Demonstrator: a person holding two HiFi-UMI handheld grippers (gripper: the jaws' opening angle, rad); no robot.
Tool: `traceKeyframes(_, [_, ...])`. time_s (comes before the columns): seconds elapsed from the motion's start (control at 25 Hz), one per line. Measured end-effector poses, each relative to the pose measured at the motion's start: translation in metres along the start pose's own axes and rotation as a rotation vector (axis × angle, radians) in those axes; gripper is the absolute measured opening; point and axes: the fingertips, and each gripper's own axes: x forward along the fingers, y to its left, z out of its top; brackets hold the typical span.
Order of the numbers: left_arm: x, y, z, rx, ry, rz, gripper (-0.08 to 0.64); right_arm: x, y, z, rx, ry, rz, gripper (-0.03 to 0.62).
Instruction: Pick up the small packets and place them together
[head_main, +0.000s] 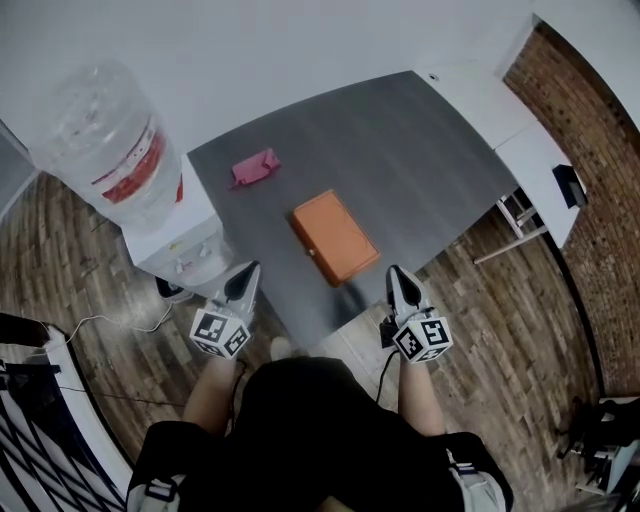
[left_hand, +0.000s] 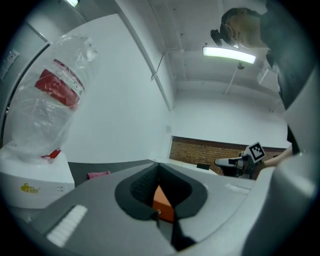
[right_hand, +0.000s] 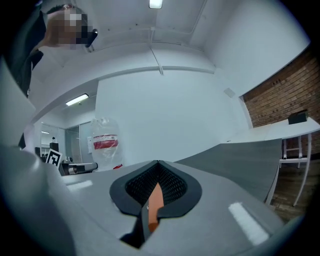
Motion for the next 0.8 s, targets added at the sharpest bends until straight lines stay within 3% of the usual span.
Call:
traceKeyframes(0.48, [0.025,0.020,-0.038,-0.021,0.148,-0.130,-0.002,0.037,-0.023,-0.035,-0.038,0.114,-0.174,0.003])
traceKeyframes(0.8, [0.040,0.016,-0.082,-0.026,0.274,-0.138,-0.002,0.049,-0.048,-0.053,-0.094,0.218,-0.160,0.003])
